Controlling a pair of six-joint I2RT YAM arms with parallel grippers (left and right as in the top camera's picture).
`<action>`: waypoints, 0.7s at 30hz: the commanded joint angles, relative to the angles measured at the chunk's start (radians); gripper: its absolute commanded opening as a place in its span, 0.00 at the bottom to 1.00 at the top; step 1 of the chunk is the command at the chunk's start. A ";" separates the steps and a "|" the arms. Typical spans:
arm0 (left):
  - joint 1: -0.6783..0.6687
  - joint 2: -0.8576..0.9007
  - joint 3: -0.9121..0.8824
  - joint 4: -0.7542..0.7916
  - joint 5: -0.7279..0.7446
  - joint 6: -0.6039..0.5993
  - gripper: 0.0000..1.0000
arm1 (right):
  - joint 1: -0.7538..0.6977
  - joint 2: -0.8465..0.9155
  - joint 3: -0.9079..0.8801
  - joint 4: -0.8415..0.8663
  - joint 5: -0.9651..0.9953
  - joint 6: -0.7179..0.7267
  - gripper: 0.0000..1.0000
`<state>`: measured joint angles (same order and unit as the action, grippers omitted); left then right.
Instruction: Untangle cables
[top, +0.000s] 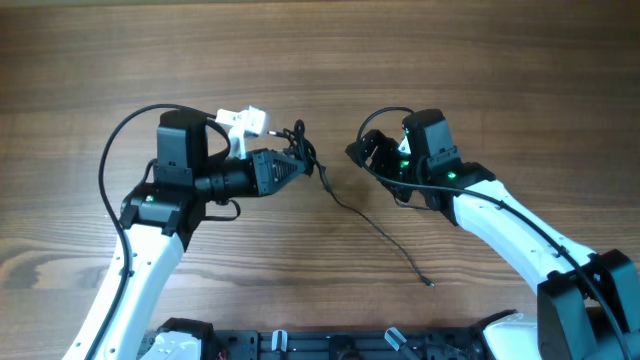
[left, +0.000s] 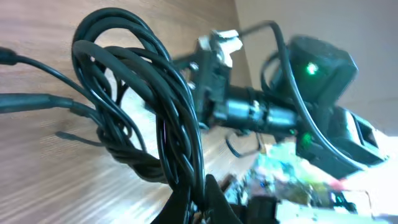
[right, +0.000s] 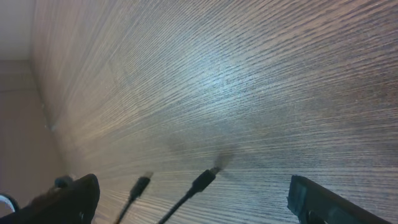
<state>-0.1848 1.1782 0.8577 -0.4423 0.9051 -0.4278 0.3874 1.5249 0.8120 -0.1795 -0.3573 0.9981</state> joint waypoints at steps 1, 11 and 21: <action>-0.119 -0.011 0.008 -0.004 0.115 -0.002 0.04 | 0.002 -0.003 0.012 -0.001 0.021 0.000 1.00; -0.332 -0.006 0.008 -0.060 -0.563 0.105 0.04 | 0.002 -0.003 0.012 -0.001 0.021 0.000 1.00; -0.301 0.062 0.008 0.039 -0.639 -0.143 1.00 | 0.002 -0.003 0.012 -0.001 0.021 0.000 1.00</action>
<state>-0.5018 1.2232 0.8581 -0.3809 0.3576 -0.4885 0.3855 1.5249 0.8120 -0.1799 -0.3462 0.9985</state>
